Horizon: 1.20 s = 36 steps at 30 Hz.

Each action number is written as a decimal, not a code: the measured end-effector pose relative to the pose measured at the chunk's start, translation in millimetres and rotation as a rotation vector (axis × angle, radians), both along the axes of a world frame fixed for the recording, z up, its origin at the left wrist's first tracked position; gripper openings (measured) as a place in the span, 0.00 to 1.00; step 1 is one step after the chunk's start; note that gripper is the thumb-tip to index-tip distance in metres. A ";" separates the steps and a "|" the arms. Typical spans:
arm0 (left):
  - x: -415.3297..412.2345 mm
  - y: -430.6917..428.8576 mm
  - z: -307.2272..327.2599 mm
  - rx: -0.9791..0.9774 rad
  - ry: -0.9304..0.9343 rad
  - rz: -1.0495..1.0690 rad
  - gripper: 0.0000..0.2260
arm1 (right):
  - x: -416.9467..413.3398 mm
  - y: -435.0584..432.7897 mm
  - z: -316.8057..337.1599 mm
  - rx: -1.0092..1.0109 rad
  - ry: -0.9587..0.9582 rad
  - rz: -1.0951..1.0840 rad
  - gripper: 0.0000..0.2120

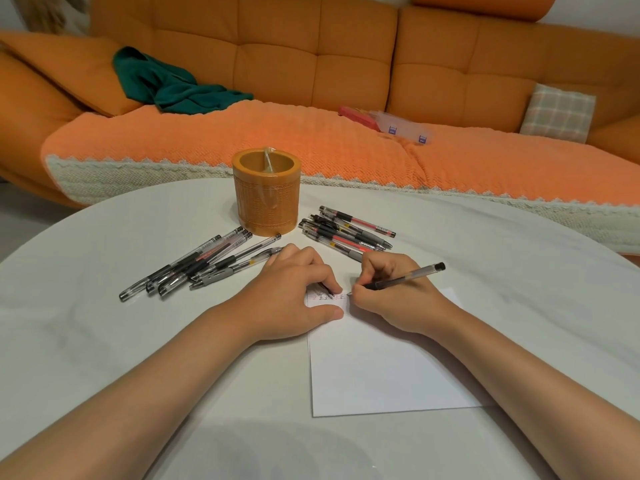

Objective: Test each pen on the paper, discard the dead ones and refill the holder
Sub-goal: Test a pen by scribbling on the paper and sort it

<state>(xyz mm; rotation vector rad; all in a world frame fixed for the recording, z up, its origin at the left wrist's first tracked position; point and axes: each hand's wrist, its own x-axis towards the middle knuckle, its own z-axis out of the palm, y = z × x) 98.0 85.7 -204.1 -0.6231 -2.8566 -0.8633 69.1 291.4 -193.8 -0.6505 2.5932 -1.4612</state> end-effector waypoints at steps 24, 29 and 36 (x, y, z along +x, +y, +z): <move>-0.3 -0.4 -0.9 0.004 0.009 -0.003 0.13 | 0.9 0.8 0.5 0.008 -0.002 0.014 0.09; 0.2 -0.6 -1.8 0.010 0.015 -0.004 0.13 | 0.0 1.3 1.5 0.036 -0.017 0.038 0.08; -1.3 -0.9 -1.9 0.012 0.007 -0.004 0.13 | -0.9 0.5 1.5 0.040 -0.027 0.035 0.08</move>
